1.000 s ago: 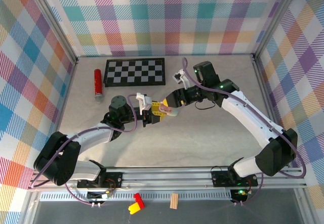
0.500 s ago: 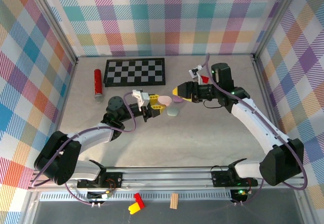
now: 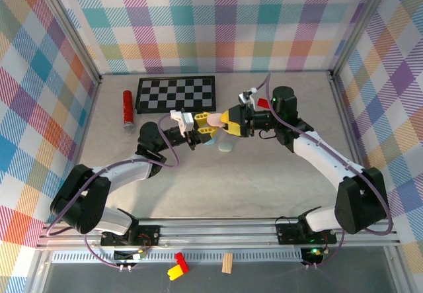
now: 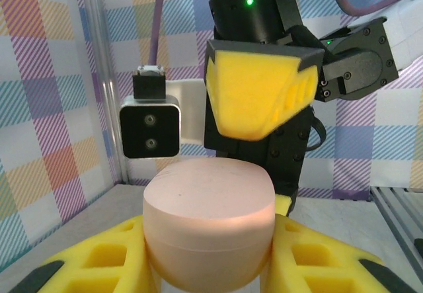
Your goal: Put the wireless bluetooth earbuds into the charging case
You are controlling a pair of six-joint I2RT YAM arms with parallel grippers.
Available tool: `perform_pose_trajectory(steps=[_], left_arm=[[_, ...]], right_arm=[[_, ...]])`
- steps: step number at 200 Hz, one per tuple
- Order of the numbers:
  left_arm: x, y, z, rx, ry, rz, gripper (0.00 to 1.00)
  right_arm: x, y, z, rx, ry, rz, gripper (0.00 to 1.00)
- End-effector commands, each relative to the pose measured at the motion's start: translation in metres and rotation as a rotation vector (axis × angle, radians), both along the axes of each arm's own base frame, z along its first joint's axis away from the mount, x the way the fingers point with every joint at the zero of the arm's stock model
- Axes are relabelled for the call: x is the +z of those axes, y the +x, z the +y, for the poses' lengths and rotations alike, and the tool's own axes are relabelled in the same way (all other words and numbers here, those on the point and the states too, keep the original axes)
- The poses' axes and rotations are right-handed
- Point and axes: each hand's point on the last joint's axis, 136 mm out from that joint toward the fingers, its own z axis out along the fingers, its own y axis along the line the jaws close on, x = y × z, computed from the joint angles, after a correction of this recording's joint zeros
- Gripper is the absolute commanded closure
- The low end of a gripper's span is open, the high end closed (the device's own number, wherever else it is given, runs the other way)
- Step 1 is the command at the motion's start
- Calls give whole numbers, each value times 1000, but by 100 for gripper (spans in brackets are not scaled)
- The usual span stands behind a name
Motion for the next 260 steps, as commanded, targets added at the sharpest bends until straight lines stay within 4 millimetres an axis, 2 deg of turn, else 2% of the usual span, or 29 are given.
perform_pose_trajectory(steps=[1,26,50,81,90,98,112,122,145,162,200,241,260], left_arm=[[21,-11,-3,-52,-45,-71,66],[19,-9,-4,-52,-40,-66,66],[16,-8,-5,-47,-36,-60,66],[11,-5,-6,-43,-18,-41,65],[7,-5,-6,-36,-7,-34,58],[5,-4,-5,-25,-1,-34,45],[-1,-3,-3,-5,14,-33,27],[-7,-4,-2,3,33,-21,19],[-24,-8,1,8,91,22,6],[-43,-10,3,22,148,65,0],[-88,-15,7,77,290,167,0],[-124,-29,1,65,412,217,0],[-137,-33,-2,58,471,230,0]], right_arm=[[12,3,5,22,54,-3,42],[14,6,7,28,67,7,61],[11,5,7,29,57,11,75],[7,6,3,3,45,1,80],[4,8,1,-9,34,-1,80],[0,11,-2,-28,21,3,80],[-8,17,-9,-64,1,2,80],[-15,20,-15,-89,-14,0,80],[-39,26,-31,-152,-72,2,80],[-66,33,-48,-220,-133,36,81],[-120,49,-87,-380,-228,100,82],[-179,50,-103,-431,-365,168,82],[-200,50,-107,-448,-400,184,82]])
